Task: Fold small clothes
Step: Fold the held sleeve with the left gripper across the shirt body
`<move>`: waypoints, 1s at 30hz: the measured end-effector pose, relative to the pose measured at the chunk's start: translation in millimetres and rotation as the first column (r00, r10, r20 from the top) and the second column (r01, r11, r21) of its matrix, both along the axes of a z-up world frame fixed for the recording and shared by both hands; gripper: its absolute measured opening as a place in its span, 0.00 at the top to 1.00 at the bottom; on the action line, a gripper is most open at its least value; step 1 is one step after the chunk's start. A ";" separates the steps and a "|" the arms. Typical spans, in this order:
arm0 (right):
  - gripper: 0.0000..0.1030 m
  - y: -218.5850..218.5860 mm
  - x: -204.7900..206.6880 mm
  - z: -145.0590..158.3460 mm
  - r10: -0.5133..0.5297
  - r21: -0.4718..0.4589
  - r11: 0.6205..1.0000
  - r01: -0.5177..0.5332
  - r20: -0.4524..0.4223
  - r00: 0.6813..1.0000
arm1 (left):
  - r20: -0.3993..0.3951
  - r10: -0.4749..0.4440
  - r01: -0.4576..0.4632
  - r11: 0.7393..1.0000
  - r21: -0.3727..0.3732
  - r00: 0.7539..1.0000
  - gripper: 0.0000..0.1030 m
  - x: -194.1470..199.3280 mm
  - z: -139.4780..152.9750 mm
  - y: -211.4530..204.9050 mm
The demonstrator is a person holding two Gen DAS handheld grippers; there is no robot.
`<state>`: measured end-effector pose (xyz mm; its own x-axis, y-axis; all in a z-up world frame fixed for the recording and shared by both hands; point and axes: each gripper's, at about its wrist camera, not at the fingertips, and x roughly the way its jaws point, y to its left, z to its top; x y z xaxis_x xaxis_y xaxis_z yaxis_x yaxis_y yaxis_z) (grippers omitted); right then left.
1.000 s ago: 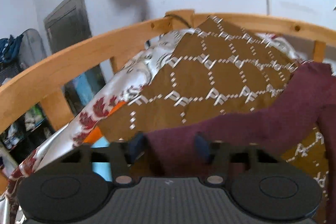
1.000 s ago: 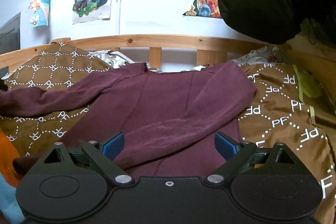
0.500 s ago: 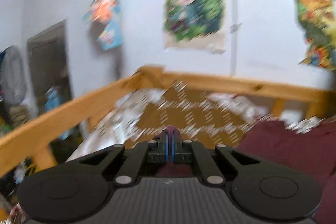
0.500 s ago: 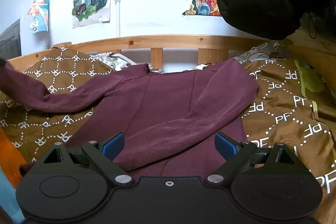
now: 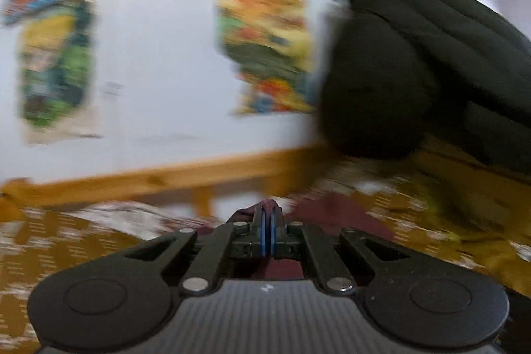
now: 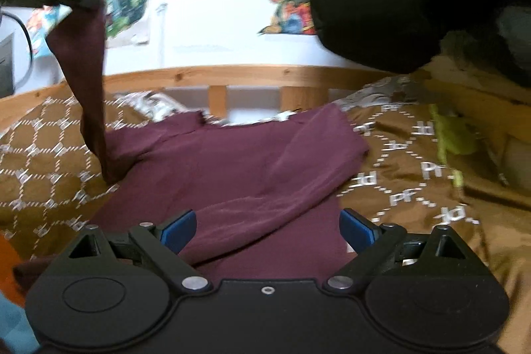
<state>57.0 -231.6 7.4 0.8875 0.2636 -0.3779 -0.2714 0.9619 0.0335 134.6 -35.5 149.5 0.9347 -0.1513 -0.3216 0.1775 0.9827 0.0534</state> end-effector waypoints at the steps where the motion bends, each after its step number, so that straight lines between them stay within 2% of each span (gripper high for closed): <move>1: 0.09 -5.8 0.7 0.6 -0.019 0.016 1.000 0.019 0.002 1.000 | -0.018 -0.036 0.035 0.999 -0.004 0.999 0.99 4.5 -9.2 -11.1; 5: 0.09 -26.9 4.8 -1.0 -0.087 0.033 0.996 0.087 0.013 0.996 | -0.108 -0.117 0.116 0.993 -0.021 0.987 0.99 17.6 -49.5 -44.3; 10: 0.09 -44.5 13.1 -7.7 -0.156 0.028 0.987 0.156 0.008 0.988 | -0.202 -0.124 0.112 0.991 -0.066 0.972 0.99 29.4 -87.6 -45.7; 16: 0.09 -54.9 22.3 -18.1 -0.207 0.050 0.977 0.208 -0.023 0.978 | -0.245 -0.142 0.131 0.990 -0.061 0.959 0.98 31.9 -107.3 -54.0; 23: 0.09 -56.6 22.9 -22.6 -0.220 0.054 0.974 0.222 -0.041 0.975 | -0.334 -0.174 0.153 0.984 -0.086 0.926 0.96 26.1 -124.4 -57.4; 24: 0.09 -56.5 22.9 -22.5 -0.221 0.053 0.973 0.223 -0.041 0.974 | -0.343 -0.175 0.153 0.984 -0.091 0.923 0.93 25.0 -125.8 -56.6; 25: 0.09 -56.6 22.9 -22.9 -0.222 0.049 0.974 0.223 -0.038 0.974 | -0.352 -0.177 0.154 0.984 -0.093 0.919 0.80 24.6 -127.9 -56.2; 26: 0.09 -56.5 22.9 -23.1 -0.223 0.045 0.973 0.224 -0.037 0.974 | -0.361 -0.176 0.153 0.984 -0.093 0.916 0.57 24.3 -129.7 -55.2; 28: 0.09 -56.9 22.6 -23.5 -0.226 0.041 0.973 0.227 -0.035 0.974 | -0.359 -0.162 0.136 0.986 -0.099 0.919 0.34 23.8 -131.1 -51.2; 30: 0.09 -56.9 22.7 -23.8 -0.228 0.039 0.973 0.229 -0.035 0.973 | -0.354 -0.158 0.124 0.985 -0.117 0.922 0.30 22.5 -130.9 -43.1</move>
